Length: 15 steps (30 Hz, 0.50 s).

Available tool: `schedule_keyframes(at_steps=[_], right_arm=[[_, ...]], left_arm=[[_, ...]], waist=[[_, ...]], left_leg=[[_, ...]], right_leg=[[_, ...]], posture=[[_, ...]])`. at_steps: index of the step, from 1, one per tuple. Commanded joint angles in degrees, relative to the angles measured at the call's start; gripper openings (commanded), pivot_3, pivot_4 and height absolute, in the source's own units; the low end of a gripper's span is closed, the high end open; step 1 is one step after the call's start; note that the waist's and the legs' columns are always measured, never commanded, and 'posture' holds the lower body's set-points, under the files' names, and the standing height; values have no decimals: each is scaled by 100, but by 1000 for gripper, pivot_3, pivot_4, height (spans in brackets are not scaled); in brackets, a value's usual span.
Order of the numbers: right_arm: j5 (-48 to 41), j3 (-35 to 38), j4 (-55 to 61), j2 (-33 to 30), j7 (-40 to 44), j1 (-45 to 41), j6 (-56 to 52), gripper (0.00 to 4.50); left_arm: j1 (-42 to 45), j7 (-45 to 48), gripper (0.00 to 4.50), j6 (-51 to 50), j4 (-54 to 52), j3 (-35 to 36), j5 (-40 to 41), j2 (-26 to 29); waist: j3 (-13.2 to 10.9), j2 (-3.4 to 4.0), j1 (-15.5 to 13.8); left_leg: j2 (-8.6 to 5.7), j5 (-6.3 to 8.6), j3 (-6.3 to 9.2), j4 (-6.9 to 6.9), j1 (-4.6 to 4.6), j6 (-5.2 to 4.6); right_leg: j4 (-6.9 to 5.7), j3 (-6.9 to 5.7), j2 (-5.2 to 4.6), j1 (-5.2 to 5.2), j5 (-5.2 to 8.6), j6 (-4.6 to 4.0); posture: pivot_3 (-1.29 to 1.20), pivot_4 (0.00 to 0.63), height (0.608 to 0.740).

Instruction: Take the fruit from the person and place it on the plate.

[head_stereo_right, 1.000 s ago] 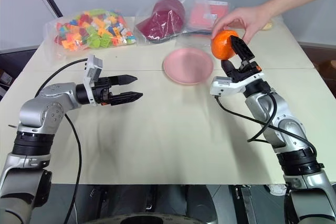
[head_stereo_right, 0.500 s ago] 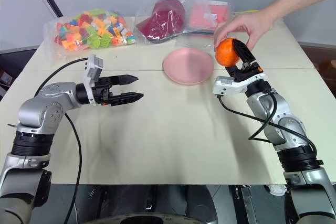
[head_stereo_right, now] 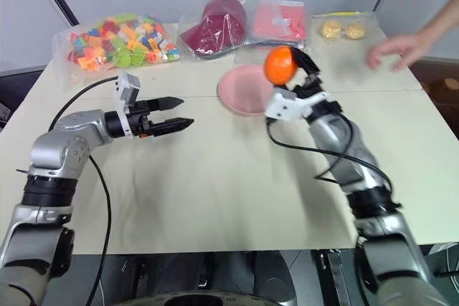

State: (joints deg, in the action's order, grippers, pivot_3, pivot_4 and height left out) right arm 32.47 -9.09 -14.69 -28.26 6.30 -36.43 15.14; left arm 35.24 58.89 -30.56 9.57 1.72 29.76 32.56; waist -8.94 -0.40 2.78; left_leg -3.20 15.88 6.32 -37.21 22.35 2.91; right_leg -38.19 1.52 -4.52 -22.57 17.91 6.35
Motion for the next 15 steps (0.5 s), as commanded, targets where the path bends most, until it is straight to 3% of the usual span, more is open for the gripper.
schedule_keyframes(at_steps=[1, 7, 13, 15], right_arm=[[-643, 25, -1251, 342, 290, -908, 197, 3410], [-1147, 39, -3286, 805, 569, -1977, 517, 3410], [-1671, 219, -4167, 999, 955, -2360, 444, 3410], [-1747, 262, -4329, 1019, 927, -2441, 441, 4436]], left_arm=[[228, -146, 4500, 330, 250, 171, -129, -115], [84, -334, 4500, 375, 78, 225, -110, -264], [-256, -245, 4500, 154, -479, 267, 19, -140], [-344, -163, 4500, 77, -653, 257, 53, -65]], waist=[[0, 0, 12], [0, 0, 35], [0, 0, 134], [0, 0, 148]], left_leg=[[-1, 0, -1, 1, 0, 0], [-7, 0, 5, 5, 6, 1], [-5, -1, 6, 4, 6, 2], [-4, -1, 4, 6, 6, 2]], right_leg=[[0, 0, -1, -1, 0, 0], [7, -2, -9, -4, 0, 0], [1, -2, -8, -8, 0, 0], [0, 0, -7, -10, 0, 0]], posture=[[0, 150, 740], [0, 150, 740], [0, 150, 740], [0, 150, 740]])
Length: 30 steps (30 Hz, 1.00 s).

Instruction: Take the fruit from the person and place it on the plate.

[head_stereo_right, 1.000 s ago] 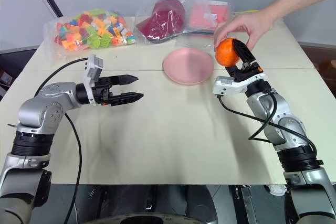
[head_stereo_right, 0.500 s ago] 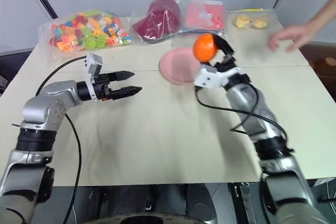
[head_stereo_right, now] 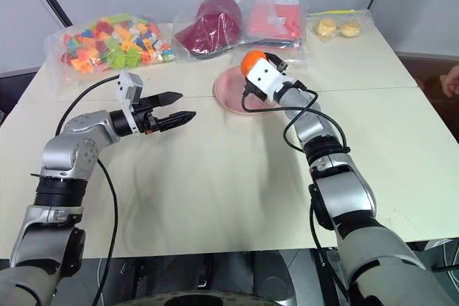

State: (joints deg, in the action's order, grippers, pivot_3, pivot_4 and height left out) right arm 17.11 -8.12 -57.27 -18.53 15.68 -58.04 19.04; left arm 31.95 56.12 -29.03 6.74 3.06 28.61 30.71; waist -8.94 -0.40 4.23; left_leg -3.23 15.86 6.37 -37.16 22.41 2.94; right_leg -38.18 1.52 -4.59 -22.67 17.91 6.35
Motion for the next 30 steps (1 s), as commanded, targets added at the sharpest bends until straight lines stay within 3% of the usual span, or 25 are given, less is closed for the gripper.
schedule_keyframes(at_steps=[1, 10, 14, 18, 25, 30], right_arm=[[-233, 169, -126, 46, -20, -304, 62, 4470], [-347, 199, -166, 11, -260, -322, 118, 4470], [-755, 466, 350, -19, -98, -229, -17, 4470], [-1520, 896, 1983, -142, 440, 338, -685, 4470], [-2407, 1418, 5619, -912, 1139, 2251, -2754, 4470], [-2786, 1834, 6997, -1297, 1241, 3498, -3688, 4470]], left_arm=[[-31, 116, 4500, -90, -406, 124, 172, 135], [98, -69, 4500, 181, -231, 185, -1, 102], [163, -169, 4500, 330, -101, 177, -84, 80], [148, -342, 4500, 513, 52, 254, -190, 85], [-61, -724, 4500, 722, 71, 413, -354, 100], [-331, -895, 4500, 644, -46, 463, -350, 69]], waist=[[0, 0, -2], [0, 0, -13], [0, 0, -12], [0, 1, -20], [0, 0, -120], [0, 1, -162]], left_leg=[[1, 0, 0, 2, 0, 0], [0, -1, -1, -1, 0, 1], [0, -1, -1, -1, 0, 1], [0, -1, 0, 0, 2, 1], [-4, 2, 4, -6, 9, -4], [-1, 11, -2, -6, 6, -19]], right_leg=[[0, 1, 0, -1, 0, 0], [-2, 1, 0, -1, 0, 0], [-2, 1, 0, -2, 0, 0], [-2, 1, -1, -4, 0, 0], [-2, 0, -7, -3, 0, 1], [-7, 3, -4, -5, -1, 1]], posture=[[0, 150, 740], [0, 150, 740], [0, 150, 740], [0, 150, 740], [0, 150, 740], [0, 150, 740]])
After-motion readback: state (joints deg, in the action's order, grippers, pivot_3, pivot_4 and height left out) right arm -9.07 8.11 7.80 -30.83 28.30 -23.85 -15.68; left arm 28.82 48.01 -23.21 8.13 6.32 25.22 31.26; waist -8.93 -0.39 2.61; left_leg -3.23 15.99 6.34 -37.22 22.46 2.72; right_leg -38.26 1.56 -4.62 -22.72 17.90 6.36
